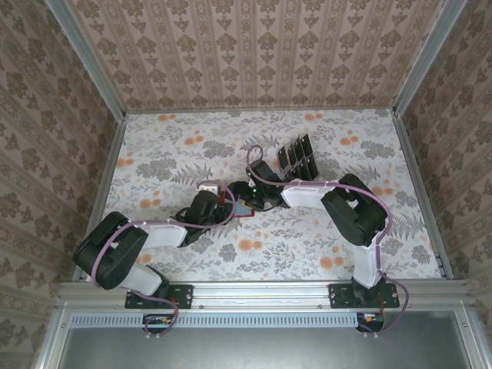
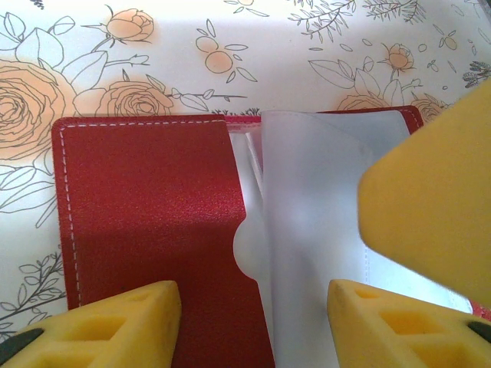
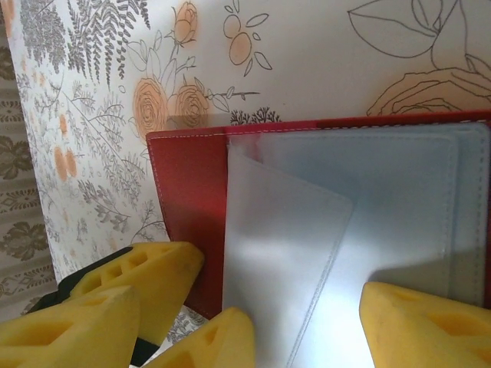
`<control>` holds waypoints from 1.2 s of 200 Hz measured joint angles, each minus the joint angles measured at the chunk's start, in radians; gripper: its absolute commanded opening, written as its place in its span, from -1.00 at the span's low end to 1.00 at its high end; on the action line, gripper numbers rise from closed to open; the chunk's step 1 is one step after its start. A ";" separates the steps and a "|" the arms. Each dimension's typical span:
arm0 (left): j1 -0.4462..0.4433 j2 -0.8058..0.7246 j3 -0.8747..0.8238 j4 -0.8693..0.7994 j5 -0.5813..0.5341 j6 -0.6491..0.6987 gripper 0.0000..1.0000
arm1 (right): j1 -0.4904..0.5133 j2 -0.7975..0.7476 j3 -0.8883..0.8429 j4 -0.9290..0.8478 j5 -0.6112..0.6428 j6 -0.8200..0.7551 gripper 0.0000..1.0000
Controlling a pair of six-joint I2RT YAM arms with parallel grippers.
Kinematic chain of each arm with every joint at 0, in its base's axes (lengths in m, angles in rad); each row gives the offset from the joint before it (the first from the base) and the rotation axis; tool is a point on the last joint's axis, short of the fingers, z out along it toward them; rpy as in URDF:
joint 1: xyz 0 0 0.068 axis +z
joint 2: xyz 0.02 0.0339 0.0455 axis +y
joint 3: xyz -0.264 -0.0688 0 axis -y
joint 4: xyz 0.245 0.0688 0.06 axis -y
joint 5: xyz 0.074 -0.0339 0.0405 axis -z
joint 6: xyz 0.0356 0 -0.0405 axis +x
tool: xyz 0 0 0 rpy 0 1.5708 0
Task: Put the credit cards into the card holder
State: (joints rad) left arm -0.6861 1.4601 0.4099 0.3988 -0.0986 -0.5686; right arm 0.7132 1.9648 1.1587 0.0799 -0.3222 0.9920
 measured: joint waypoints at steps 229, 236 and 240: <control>0.029 -0.442 -0.103 -0.293 -0.037 -0.007 0.57 | 0.045 0.017 0.160 -0.008 -0.029 0.005 0.55; 0.034 -0.441 -0.103 -0.296 -0.037 -0.007 0.58 | 0.047 0.017 0.165 -0.022 -0.026 -0.001 0.55; 0.035 -0.440 -0.103 -0.298 -0.037 -0.007 0.58 | 0.048 0.017 0.166 -0.030 -0.023 -0.005 0.55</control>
State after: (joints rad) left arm -0.6506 1.0203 0.3069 0.1005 -0.1360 -0.5758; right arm 0.7612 1.9816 1.3247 0.0498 -0.3447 0.9874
